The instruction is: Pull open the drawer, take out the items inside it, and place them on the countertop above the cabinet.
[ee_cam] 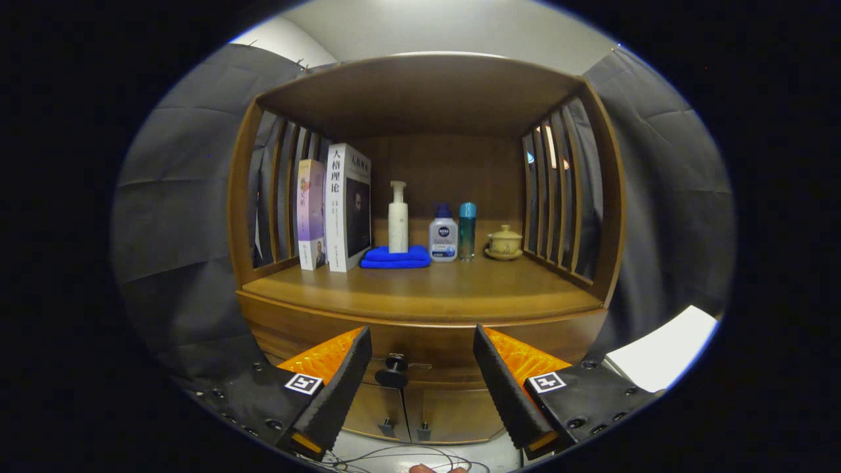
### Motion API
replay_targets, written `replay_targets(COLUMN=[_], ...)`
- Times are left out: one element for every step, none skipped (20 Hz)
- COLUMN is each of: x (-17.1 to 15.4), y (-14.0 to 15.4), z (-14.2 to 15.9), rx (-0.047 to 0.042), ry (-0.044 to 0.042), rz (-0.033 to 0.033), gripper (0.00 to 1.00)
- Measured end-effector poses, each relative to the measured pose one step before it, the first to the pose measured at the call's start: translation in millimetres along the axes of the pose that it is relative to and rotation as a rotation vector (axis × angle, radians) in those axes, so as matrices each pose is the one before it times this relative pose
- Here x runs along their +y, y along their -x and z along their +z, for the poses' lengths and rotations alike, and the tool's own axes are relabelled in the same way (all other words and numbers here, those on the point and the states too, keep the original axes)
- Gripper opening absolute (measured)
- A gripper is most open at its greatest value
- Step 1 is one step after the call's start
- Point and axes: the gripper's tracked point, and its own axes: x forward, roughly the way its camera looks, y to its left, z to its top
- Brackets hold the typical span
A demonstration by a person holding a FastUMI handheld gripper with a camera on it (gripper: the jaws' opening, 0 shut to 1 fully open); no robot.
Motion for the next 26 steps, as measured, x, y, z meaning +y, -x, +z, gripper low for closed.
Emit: replay_targets(x=[1.86,2.07,1.46,1.52,-0.01,0.14,0.75,0.99,1.12,1.88,0.51,0.69,1.38,1.48,0.85,2.19,0.84,3.73,7.84,-1.08,-1.04,0.55,0.32,0.05,0.44,-0.99], y=[-7.80,-8.63,-7.69,-6.11,-3.97,-4.97,-4.77,-4.67,-3.35,-3.38,-2.96,-1.38,-1.55,-0.30,-1.96,-0.70,-1.14,-1.17,0.22,1.70,-2.90,0.25,1.99,-1.88,-2.67,2.88], z=[-9.17,-8.70,-5.55,-5.82,-5.74,-5.62,-4.33,-5.24,-5.21,-3.42,-3.02,-0.52,-2.41,-2.73,-1.99,-1.72,-2.00,-0.52,-1.37,-1.21,-0.22,-0.34,0.18,1.08,-1.07,0.91], rx=[0.01578,0.01782,0.00976,0.00694,0.00639,0.00818,0.00834,0.00999,0.01085,0.00636,0.00469,-0.00073,-0.00109,0.00145,0.00377,0.00360,0.00447,0.00261,0.00088,0.00156,0.00380,0.00270,-0.00288,-0.00261,0.00422,0.00148], ry=[-0.00475,-0.00618,-0.00678,-0.00729,-0.00618,-0.00535,-0.00334,-0.00050,0.00304,0.00170,0.00321,0.00690,0.00907,0.00499,0.00247,-0.00005,0.00273,-0.00033,-0.00861,-0.00014,0.01741,0.01699,-0.00034,-0.00350,-0.00631,0.00453], rz=[0.00312,0.00292,0.00221,0.00371,0.00092,-0.00144,0.00152,0.00035,0.00014,0.00508,-0.00276,-0.00225,-0.00452,-0.00243,-0.00138,0.00518,-0.00196,0.01220,0.02571,-0.01354,-0.01457,-0.00681,-0.00756,-0.00491,-0.00014,0.00449], gripper=[0.98,0.98,0.98,0.98,0.98,0.98,0.98,0.98,0.98,0.98,0.98,0.98,0.98,0.98,0.98,0.92,0.86,0.79,0.73,0.67,0.61,0.55,0.49,0.42,0.38,0.35])
